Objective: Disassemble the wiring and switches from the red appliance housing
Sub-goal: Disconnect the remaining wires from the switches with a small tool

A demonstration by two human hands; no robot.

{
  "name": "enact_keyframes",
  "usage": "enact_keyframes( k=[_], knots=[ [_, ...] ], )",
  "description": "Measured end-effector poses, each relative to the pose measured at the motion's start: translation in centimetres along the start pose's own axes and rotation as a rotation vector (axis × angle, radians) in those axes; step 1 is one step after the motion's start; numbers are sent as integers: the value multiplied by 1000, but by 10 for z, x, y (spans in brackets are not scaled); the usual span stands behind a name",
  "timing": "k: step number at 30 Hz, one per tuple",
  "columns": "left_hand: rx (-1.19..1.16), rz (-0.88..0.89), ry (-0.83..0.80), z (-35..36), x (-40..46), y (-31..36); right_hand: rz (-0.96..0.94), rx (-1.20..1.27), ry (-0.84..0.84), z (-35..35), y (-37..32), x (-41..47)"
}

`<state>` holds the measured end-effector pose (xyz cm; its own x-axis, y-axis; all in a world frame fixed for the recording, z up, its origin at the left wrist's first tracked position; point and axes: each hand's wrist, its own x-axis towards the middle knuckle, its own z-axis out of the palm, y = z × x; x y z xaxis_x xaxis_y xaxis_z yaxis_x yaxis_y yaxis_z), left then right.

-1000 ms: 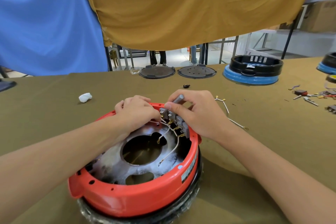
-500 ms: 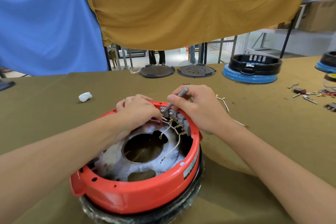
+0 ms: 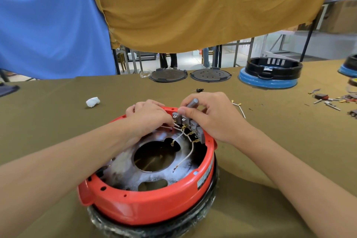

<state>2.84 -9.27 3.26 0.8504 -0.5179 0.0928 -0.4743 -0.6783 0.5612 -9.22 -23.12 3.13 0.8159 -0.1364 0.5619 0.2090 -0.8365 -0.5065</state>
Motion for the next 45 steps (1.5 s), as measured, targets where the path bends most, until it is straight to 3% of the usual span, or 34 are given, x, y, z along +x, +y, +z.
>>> enact_keyframes(
  k=[16,28,45],
  knots=[
    [9,-8,-22,-3,-3,3,137,225,79,6,6,5],
    [12,0,-23,-4,-3,4,-10,90,74,6,7,0],
    [8,-13,-27,-2,1,0,63,165,107,11,10,2]
  ],
)
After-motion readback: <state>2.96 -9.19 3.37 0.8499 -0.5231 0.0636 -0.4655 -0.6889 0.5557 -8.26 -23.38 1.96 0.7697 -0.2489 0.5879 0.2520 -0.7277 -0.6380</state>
